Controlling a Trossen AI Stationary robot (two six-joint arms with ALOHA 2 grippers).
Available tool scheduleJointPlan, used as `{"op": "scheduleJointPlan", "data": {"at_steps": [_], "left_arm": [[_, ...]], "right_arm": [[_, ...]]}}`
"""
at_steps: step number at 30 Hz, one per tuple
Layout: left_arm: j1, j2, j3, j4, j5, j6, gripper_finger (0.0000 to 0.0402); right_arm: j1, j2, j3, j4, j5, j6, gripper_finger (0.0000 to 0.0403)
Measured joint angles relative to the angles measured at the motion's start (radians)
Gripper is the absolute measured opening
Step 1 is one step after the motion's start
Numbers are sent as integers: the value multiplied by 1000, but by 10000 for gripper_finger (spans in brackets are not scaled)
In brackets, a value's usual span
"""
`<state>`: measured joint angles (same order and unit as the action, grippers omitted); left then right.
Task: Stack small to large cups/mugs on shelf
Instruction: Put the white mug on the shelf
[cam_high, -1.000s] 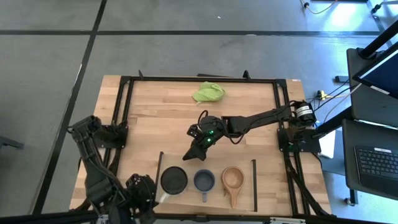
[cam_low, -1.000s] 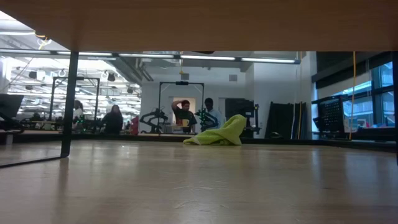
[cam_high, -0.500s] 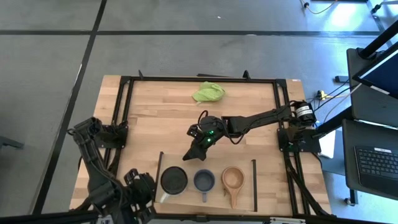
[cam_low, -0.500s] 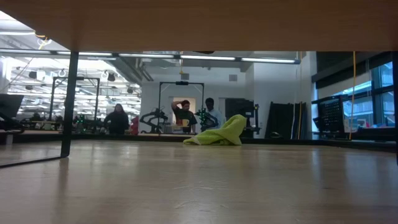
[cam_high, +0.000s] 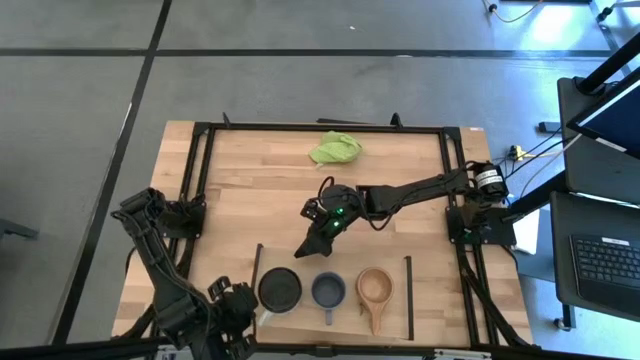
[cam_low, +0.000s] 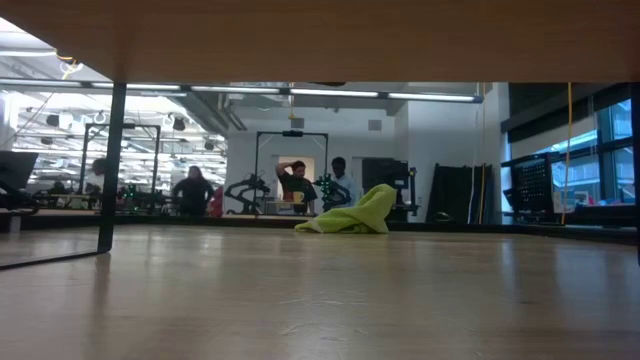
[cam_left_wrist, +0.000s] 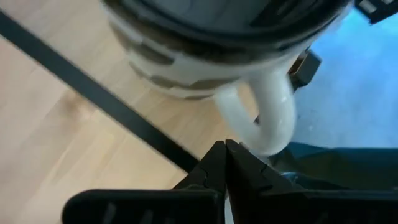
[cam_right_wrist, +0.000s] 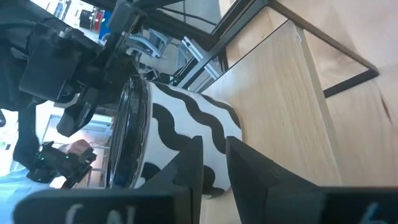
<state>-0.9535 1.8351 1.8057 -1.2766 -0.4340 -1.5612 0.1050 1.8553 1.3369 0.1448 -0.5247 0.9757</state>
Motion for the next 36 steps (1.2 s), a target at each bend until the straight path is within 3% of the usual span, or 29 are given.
{"op": "scheduleJointPlan", "data": {"at_steps": [12,36], "left_arm": [[8,0,0,56,-75,6,1],[58,0,0,93,-102,65,2]], "right_arm": [[-5,0,0,-22,-54,13,73],[-67,0,0,-23,-53,-12,73]]}}
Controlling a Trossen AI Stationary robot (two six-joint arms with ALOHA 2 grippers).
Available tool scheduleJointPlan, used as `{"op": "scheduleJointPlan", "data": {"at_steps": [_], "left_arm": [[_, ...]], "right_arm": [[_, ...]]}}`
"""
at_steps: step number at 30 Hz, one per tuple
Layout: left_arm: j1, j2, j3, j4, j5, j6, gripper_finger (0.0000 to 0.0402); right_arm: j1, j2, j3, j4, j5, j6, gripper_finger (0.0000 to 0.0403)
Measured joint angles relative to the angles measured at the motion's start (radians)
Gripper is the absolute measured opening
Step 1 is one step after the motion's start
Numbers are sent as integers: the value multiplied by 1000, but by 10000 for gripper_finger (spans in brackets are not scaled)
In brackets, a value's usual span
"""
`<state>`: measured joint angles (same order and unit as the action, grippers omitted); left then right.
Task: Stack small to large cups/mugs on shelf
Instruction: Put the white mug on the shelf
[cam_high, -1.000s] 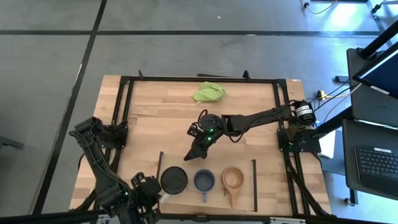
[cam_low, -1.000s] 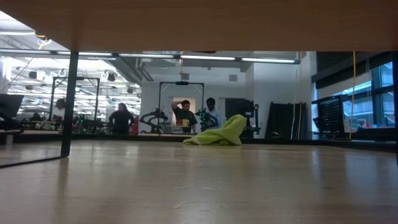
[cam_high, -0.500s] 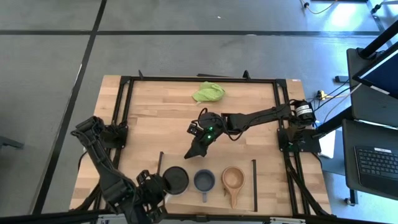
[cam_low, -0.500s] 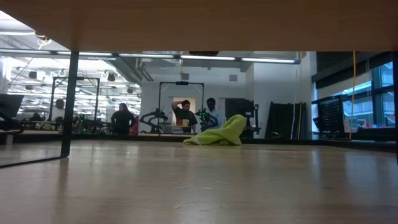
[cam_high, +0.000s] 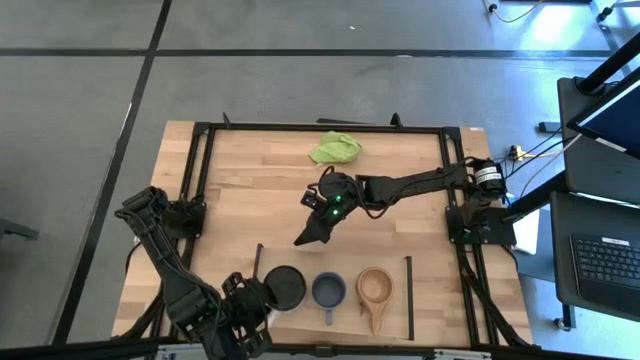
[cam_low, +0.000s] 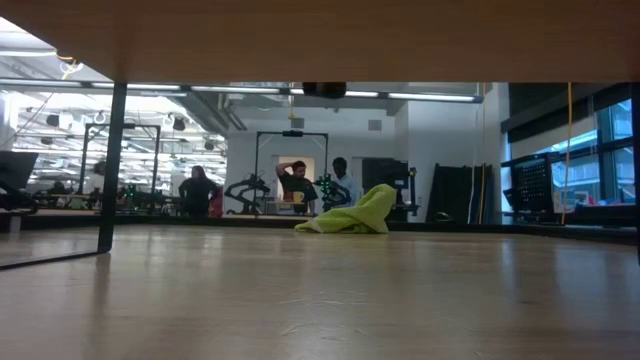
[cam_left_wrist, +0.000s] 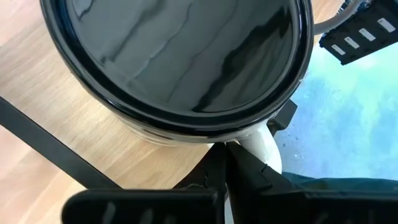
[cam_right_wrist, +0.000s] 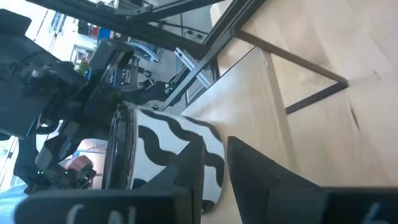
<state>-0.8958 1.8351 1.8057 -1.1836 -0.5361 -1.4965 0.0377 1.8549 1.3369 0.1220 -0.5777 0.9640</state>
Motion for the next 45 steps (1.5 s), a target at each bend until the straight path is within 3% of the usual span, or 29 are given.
{"op": "scheduleJointPlan", "data": {"at_steps": [5,16,22,45], "left_arm": [[2,0,0,2,0,-13,1],[-8,0,0,-46,25,-15,1],[-7,0,0,-64,28,-13,8],[-8,0,0,-73,23,-11,9]], "right_arm": [[-11,0,0,0,-1,-6,73],[-31,-62,1,-106,-125,-61,73],[21,-77,1,-206,-100,-86,71],[112,-74,0,-138,-82,-74,20]]}}
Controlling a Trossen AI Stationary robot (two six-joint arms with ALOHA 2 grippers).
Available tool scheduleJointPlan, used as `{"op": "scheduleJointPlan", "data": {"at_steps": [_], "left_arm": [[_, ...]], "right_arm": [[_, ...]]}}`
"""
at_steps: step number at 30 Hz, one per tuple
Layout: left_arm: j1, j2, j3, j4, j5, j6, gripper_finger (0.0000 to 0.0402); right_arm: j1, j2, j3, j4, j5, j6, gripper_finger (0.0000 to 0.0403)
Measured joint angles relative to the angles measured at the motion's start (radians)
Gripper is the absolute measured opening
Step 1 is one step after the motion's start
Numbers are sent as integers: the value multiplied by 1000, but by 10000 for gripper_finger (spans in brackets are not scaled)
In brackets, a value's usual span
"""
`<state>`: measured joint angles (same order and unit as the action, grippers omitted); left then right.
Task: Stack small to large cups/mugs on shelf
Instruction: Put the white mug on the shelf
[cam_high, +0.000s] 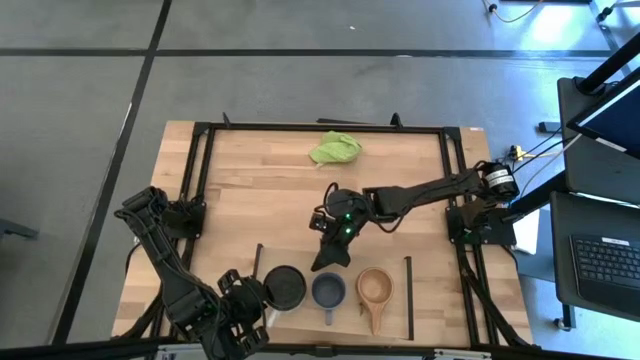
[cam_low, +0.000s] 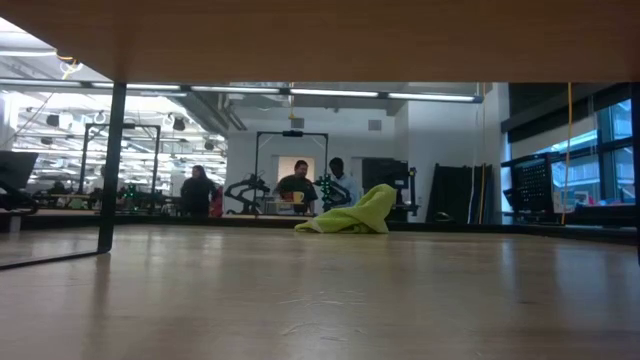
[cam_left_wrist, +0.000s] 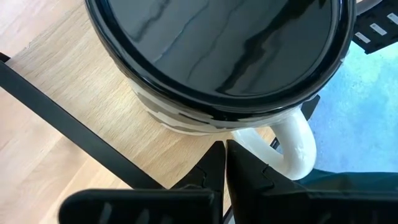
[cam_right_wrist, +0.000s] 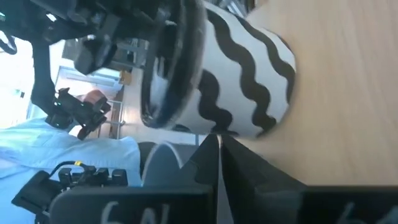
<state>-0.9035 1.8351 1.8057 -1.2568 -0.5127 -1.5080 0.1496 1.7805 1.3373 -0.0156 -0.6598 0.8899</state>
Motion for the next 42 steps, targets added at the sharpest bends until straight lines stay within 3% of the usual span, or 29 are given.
{"op": "scheduleJointPlan", "data": {"at_steps": [42], "left_arm": [[16,0,0,-11,1,27,9]], "right_arm": [[36,10,0,76,49,-7,20]]}}
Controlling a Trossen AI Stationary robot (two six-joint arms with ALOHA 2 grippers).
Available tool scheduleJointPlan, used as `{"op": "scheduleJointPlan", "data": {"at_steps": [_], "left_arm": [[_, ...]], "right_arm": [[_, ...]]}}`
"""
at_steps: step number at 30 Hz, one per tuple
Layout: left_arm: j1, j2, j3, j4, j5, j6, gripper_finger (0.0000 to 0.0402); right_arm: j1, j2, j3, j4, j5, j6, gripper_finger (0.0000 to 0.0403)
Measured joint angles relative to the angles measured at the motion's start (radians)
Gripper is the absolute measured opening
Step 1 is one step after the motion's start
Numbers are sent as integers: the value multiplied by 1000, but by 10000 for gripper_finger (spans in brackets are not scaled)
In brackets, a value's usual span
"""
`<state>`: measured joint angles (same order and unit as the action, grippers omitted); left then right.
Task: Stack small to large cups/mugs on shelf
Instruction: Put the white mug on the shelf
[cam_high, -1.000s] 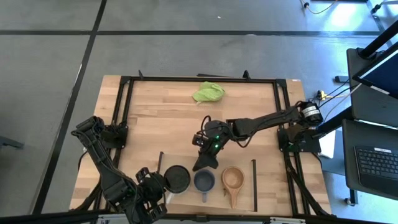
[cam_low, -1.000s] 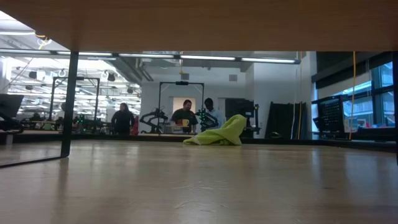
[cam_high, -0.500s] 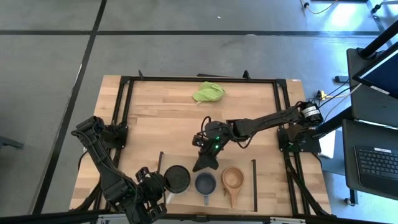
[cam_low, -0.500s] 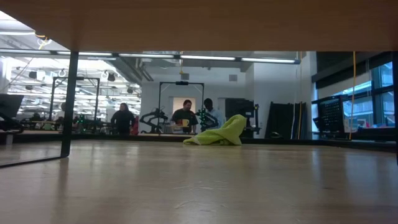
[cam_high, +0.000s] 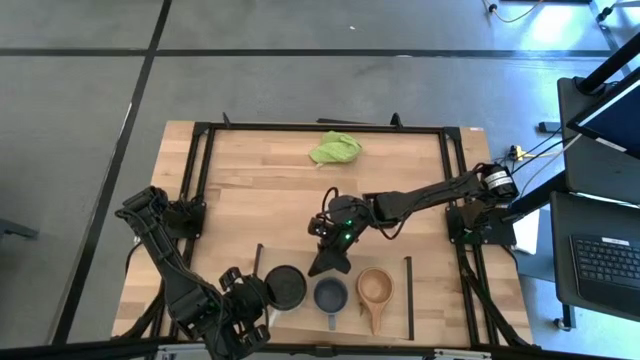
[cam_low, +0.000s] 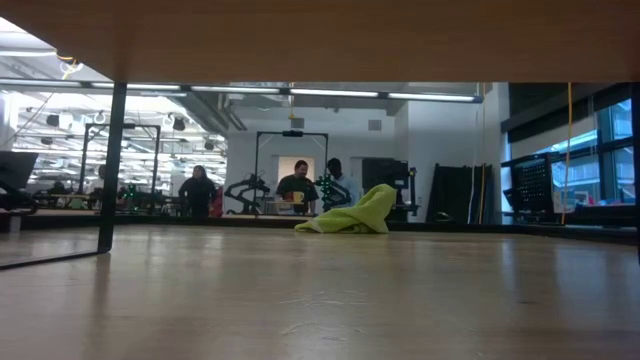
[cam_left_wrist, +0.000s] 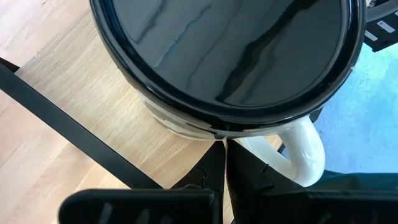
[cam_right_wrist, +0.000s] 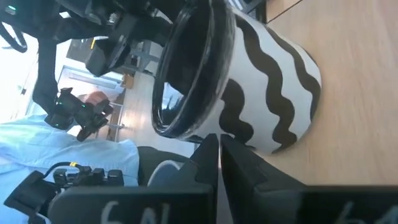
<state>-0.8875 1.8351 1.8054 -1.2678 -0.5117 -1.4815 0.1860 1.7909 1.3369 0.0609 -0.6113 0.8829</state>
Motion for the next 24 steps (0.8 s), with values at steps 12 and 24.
{"op": "scheduleJointPlan", "data": {"at_steps": [12,24], "left_arm": [[0,0,0,0,1,-1,9],[0,0,0,-8,2,-1,9]], "right_arm": [[11,1,0,18,24,3,20],[22,1,0,19,42,2,20]]}}
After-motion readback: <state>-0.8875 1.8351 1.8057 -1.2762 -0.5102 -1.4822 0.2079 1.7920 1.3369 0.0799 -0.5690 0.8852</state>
